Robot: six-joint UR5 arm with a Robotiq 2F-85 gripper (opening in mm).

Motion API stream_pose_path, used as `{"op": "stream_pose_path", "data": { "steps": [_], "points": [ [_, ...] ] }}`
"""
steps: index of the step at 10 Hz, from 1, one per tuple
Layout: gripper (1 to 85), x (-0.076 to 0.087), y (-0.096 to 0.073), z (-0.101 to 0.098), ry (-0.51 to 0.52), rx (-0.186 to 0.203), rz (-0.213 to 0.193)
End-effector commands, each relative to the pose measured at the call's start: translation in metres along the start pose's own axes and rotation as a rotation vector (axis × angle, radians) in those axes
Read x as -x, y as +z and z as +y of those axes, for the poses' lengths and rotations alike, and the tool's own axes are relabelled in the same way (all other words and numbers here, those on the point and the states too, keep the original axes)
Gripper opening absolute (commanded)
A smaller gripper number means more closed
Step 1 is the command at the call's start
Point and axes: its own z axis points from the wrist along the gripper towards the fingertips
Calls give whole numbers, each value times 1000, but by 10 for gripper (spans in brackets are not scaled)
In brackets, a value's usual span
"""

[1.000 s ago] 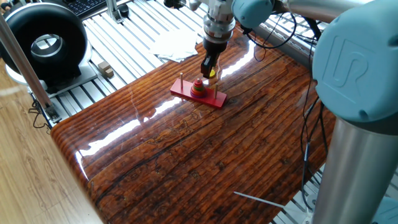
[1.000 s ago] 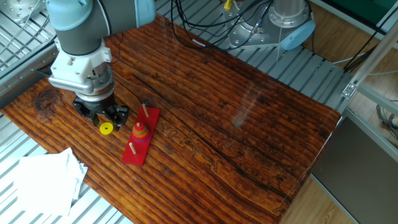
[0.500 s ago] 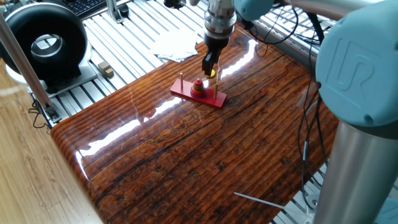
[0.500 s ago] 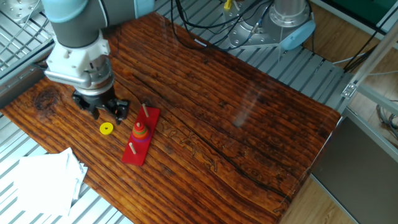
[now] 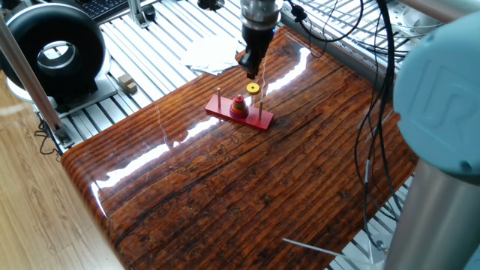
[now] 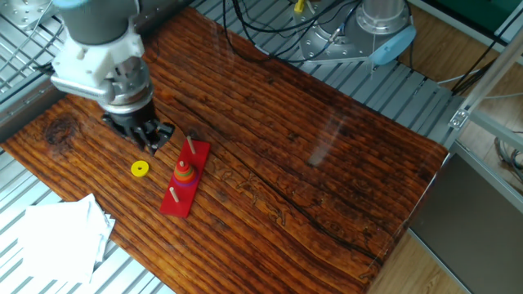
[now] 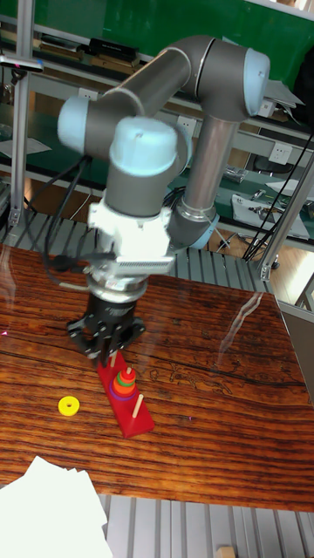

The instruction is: Take out one Hanoi block and throw it aside

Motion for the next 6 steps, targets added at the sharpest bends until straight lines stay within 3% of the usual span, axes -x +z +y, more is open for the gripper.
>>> {"op": "stream_pose_path", "data": {
  "steps": [1, 3, 4, 6],
  "points": [
    [10, 3, -26, 31, 80, 39, -12],
    [10, 13, -25, 37, 99, 31, -43],
    [10, 15, -23, 43, 117, 31, -44],
    [10, 9, -23, 38, 129, -16, -24]
  ]
}}
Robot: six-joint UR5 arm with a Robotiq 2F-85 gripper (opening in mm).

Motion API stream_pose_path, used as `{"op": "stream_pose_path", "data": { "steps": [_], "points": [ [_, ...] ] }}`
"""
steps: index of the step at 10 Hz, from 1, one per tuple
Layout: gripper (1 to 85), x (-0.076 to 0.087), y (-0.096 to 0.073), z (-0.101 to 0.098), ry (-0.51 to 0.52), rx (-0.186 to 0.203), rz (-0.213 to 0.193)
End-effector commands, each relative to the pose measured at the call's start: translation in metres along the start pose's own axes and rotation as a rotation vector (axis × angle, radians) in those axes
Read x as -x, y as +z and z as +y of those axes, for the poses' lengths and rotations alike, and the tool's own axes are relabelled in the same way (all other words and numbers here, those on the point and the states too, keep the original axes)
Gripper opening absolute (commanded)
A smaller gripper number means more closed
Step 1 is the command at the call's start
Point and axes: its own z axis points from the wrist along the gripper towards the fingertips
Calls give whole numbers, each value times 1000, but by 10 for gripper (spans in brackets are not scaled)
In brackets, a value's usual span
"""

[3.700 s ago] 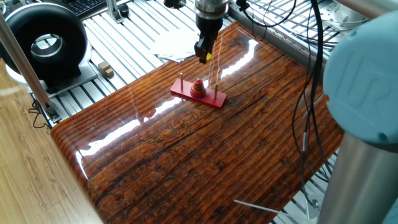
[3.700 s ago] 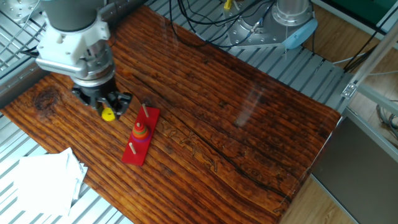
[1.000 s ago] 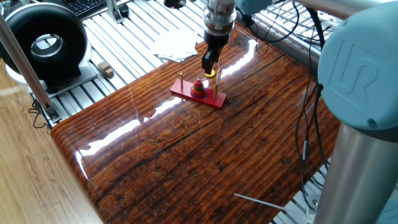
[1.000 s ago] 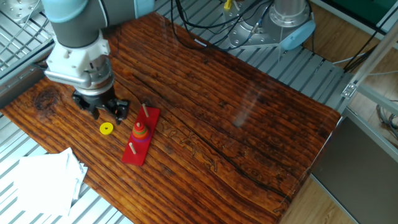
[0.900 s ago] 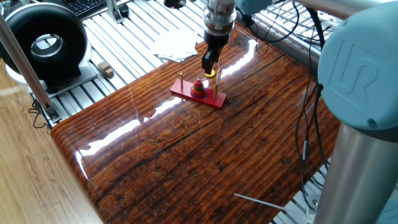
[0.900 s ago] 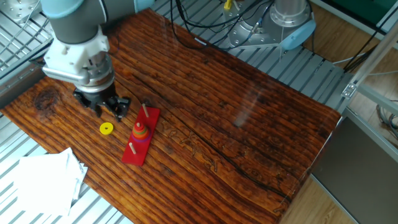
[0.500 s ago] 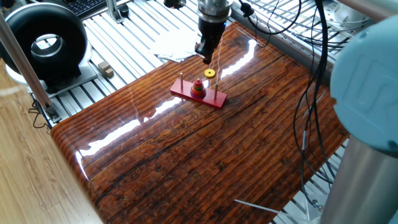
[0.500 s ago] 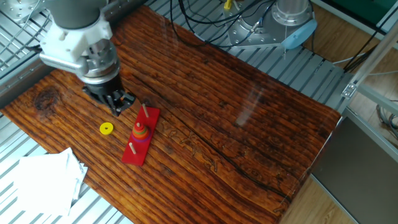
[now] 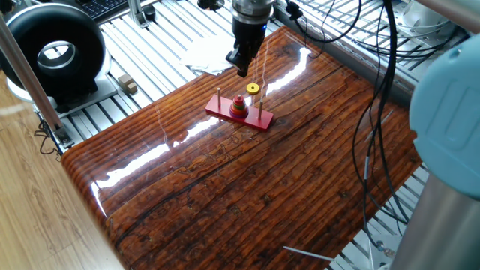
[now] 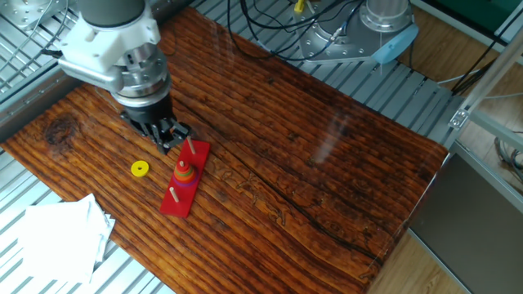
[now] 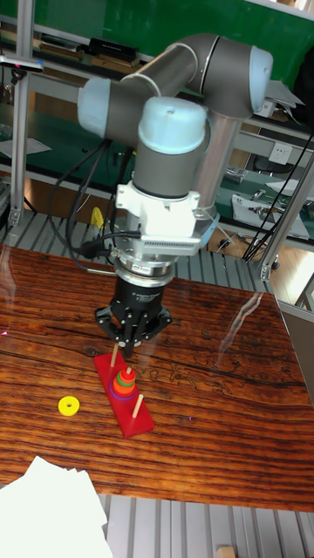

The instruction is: Take out one Hanoi block and throw it aside

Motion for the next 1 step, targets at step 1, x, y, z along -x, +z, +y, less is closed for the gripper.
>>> {"op": "stream_pose_path", "data": {
  "steps": [1],
  "points": [
    [10, -1, -4, 2, 35, -34, 1]
  ]
}}
